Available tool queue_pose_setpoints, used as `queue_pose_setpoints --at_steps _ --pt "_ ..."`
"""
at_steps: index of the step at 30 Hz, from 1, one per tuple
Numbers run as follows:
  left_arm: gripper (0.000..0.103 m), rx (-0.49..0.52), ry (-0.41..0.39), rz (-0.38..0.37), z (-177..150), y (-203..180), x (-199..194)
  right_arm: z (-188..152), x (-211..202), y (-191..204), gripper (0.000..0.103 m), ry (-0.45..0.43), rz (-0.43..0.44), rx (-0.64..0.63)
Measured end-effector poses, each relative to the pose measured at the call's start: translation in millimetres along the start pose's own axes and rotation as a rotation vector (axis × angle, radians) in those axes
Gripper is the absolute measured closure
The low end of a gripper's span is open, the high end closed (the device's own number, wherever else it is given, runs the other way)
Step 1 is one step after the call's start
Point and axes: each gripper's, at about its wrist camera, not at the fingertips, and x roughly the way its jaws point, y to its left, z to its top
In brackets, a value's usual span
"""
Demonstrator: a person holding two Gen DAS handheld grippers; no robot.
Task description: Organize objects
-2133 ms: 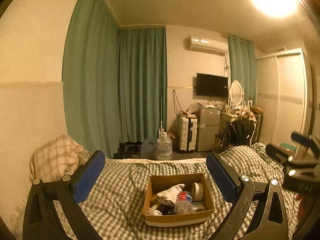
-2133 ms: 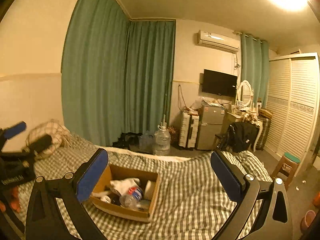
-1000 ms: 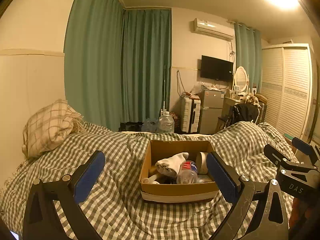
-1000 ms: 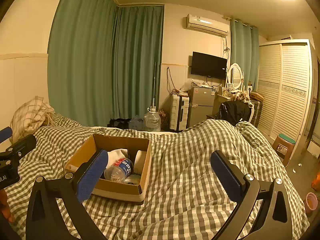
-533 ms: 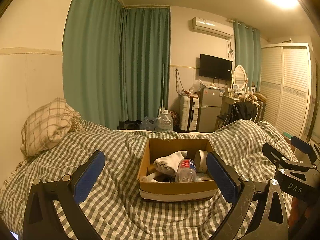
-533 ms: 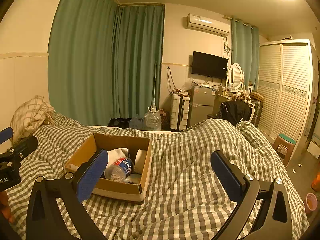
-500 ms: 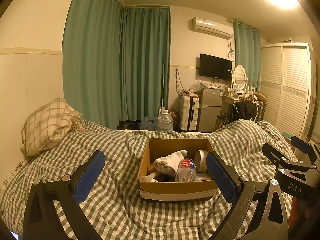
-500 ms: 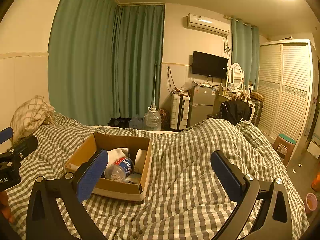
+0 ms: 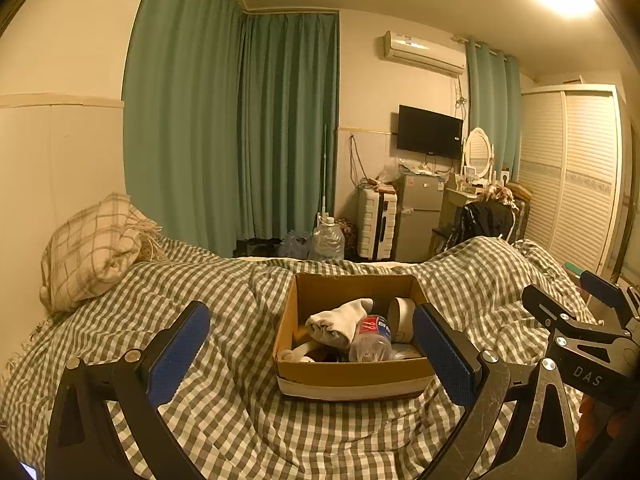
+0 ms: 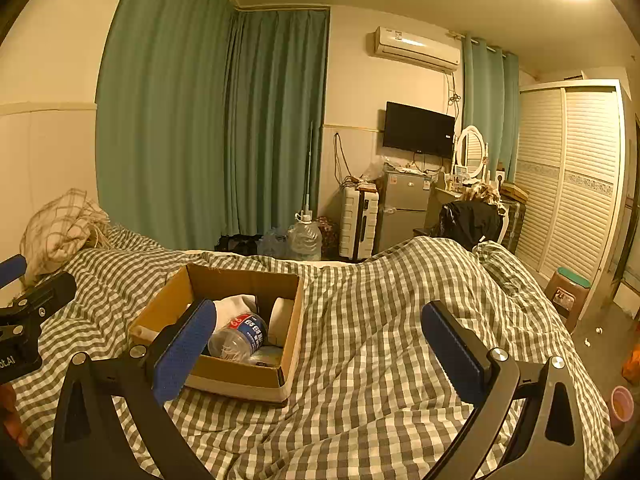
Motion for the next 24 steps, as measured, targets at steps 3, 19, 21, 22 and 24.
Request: queue_pose_setpoints --at_steps 3,19,21,22,24 --pt "0.000 0.004 0.004 -0.008 0.0 0.1 0.5 0.1 1.0 -0.5 0.000 0.001 -0.001 -0.001" --pt "0.000 -0.004 0.003 0.001 0.5 3.6 0.5 -2.0 3.9 -0.3 0.000 0.003 -0.007 -0.006" --pt "0.000 -0.004 0.006 0.002 0.5 3.9 0.7 -1.8 3.8 -0.3 0.000 0.005 -0.006 -0.006" --pt "0.000 -0.005 0.007 0.002 0.6 3.8 0.8 -2.0 4.3 -0.5 0.000 0.006 -0.006 -0.005" --pt "0.000 -0.004 0.006 0.002 0.8 3.9 0.8 -2.3 4.3 0.1 0.000 0.005 -0.006 -0.005"
